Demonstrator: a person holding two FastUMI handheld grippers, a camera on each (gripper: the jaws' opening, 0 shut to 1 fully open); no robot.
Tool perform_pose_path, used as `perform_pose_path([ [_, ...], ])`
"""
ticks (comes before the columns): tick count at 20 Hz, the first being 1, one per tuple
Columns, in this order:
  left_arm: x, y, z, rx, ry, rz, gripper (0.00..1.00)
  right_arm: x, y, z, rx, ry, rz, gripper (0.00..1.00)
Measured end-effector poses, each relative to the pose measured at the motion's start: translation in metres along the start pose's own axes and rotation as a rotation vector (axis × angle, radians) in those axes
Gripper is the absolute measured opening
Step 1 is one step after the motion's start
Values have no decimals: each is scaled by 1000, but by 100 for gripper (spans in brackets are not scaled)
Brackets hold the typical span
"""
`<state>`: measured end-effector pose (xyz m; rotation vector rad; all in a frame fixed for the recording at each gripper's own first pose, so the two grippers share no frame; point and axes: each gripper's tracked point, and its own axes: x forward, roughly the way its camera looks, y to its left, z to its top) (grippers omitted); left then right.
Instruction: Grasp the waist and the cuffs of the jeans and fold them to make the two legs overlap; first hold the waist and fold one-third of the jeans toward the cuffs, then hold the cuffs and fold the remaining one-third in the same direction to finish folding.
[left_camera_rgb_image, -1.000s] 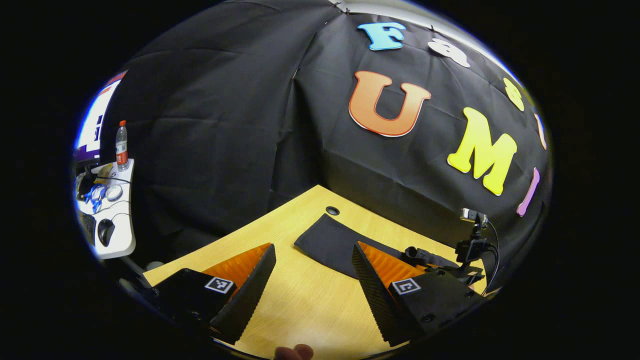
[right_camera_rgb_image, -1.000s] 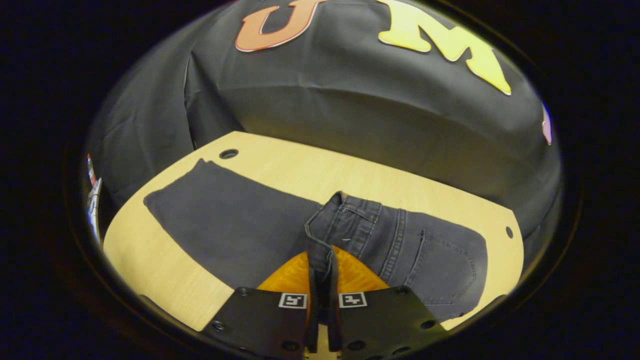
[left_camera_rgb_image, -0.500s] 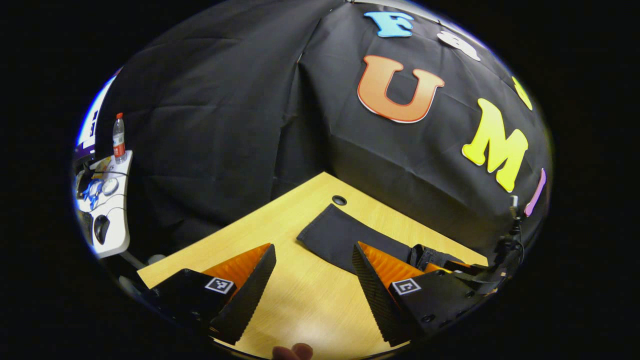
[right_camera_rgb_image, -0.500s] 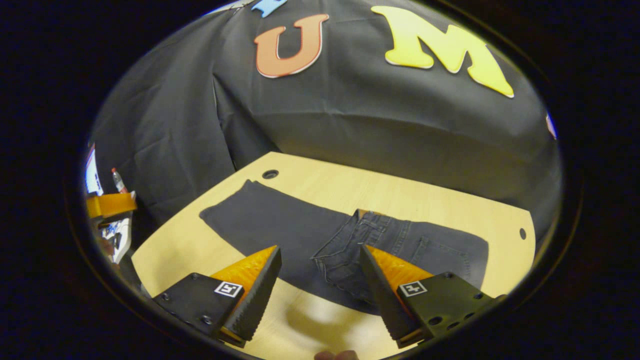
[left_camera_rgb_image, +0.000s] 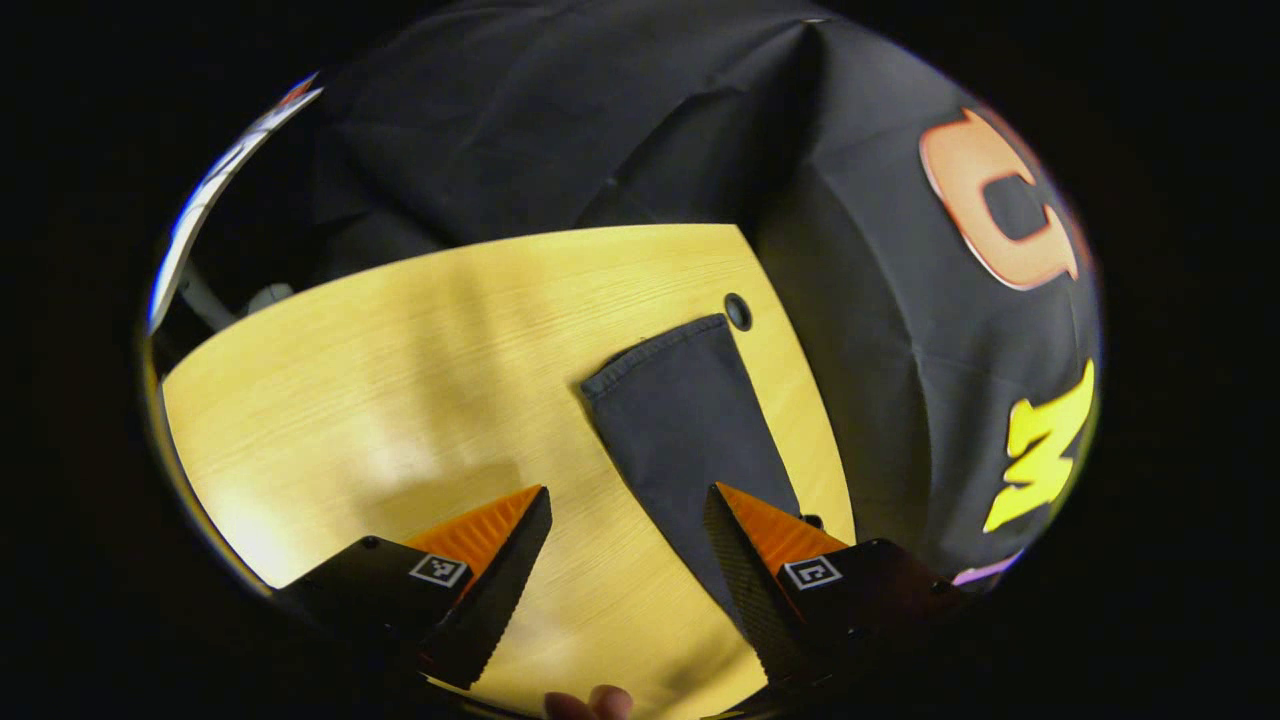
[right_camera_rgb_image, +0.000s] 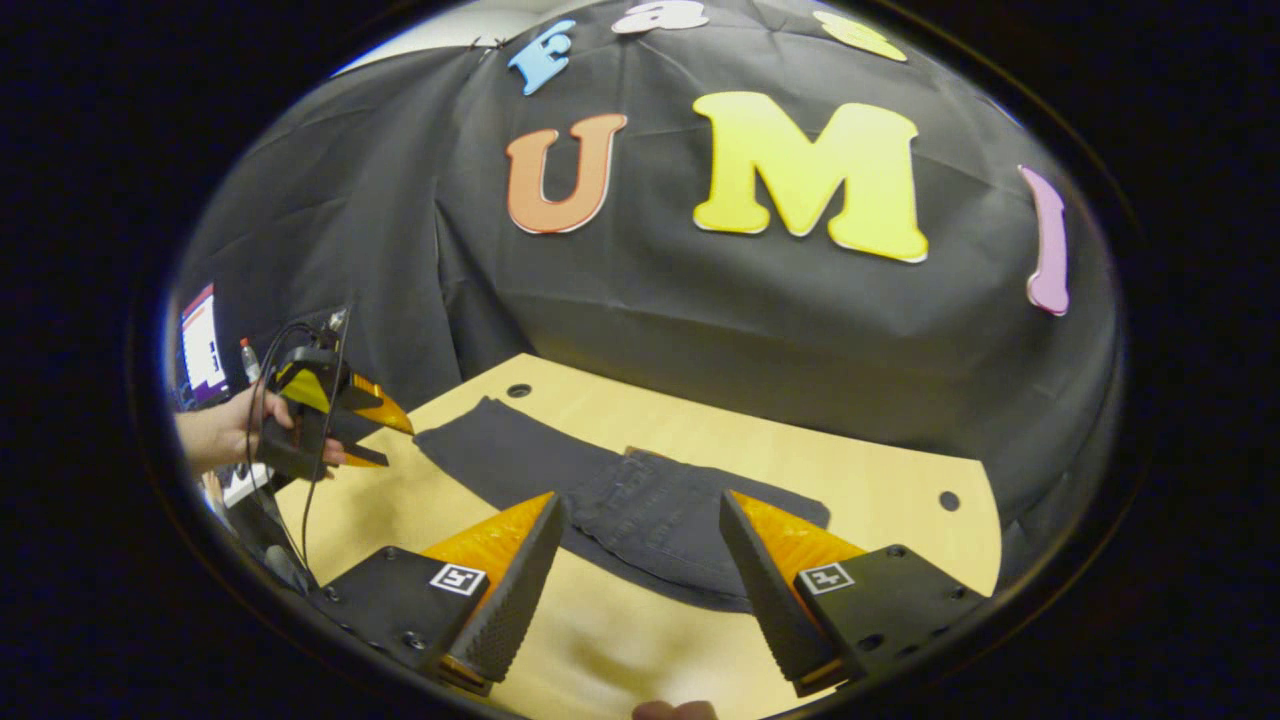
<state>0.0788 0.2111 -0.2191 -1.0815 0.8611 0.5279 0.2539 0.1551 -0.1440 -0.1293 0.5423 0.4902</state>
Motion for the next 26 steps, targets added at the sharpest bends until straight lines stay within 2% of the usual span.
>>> perform_pose_path([
  [2, 14, -7, 7, -98, 65, 7, 99, -13, -23, -10, 8, 12, -45, 97],
  [4, 27, -8, 18, -148, 100, 42, 99, -25, -44, -21, 35, 26, -91, 98],
  [7, 50, 6, 29, -103, 99, 148, 99, -38, -70, -36, 97, 52, -148, 96],
  [11, 65, 2, 35, -69, 91, 173, 99, -47, -96, -50, 133, 79, -205, 96],
  [13, 69, -14, 38, -132, 113, 150, 100, -46, -99, -57, 159, 96, -211, 96],
  [15, 78, -12, 41, -164, 128, 206, 100, -42, -99, -62, 181, 116, -205, 97],
  [18, 88, -19, 46, -200, 138, 238, 99, -39, -99, -63, 181, 123, -199, 97],
  [21, 86, -11, 47, -227, 169, 337, 97, -39, -104, -73, 199, 147, -201, 98],
  [22, 82, -5, 47, -224, 167, 367, 94, -38, -107, -75, 222, 153, -207, 98],
  [23, 84, 2, 45, -230, 152, 392, 74, -37, -109, -78, 245, 161, -216, 98],
  [24, 85, 7, 45, -250, 133, 409, 77, -36, -112, -81, 271, 171, -226, 98],
  [26, 92, 2, 48, -279, 96, 398, 43, -36, -120, -90, 321, 182, -241, 98],
])
